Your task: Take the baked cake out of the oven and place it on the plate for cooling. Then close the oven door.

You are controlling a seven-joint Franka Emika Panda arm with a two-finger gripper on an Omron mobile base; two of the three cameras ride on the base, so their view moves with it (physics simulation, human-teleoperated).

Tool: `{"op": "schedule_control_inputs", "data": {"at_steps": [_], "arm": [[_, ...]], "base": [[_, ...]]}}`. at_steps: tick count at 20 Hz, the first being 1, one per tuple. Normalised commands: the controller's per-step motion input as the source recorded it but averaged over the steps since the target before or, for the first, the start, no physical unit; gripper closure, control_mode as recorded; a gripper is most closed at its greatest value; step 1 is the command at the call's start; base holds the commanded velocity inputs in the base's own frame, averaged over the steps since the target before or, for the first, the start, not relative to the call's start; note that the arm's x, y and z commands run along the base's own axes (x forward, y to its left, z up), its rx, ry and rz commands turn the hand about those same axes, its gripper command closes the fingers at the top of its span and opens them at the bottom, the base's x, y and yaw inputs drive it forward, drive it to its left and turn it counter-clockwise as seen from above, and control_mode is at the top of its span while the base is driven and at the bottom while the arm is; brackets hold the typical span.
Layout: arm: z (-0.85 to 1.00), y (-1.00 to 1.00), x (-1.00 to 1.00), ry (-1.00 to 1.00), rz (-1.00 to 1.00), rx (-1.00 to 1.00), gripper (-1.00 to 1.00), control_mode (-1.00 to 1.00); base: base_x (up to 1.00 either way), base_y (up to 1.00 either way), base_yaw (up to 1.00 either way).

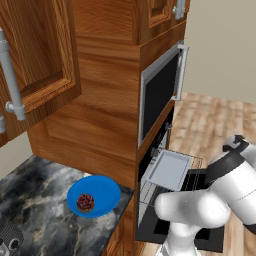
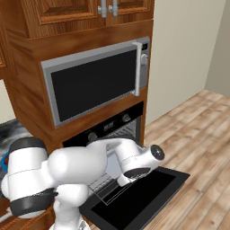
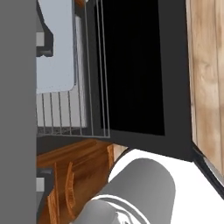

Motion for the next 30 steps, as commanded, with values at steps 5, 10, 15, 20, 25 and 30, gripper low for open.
{"op": "schedule_control_inputs", "data": {"at_steps": [5,10,15,20,25,30], "arm": [[-0.24,-0.11,0.22,-0.06,0.00,0.00,-1.00,-1.00],[-0.24,-0.10,0.19,-0.06,0.03,0.00,-1.00,-1.00],[-0.23,-0.06,0.21,-0.04,0.01,-0.01,-1.00,-1.00],[-0.19,-0.10,0.23,-0.03,0.00,0.00,-1.00,-1.00],[-0.21,-0.11,0.20,-0.01,0.01,0.00,-1.00,-1.00],[-0.21,-0.13,0.20,0.00,0.04,0.00,-1.00,-1.00]], "base": [[0.00,0.00,0.00],[0.00,0.00,0.00],[0.00,0.00,0.00],[0.00,0.00,0.00],[0.00,0.00,0.00],[0.00,0.00,0.00]]}}
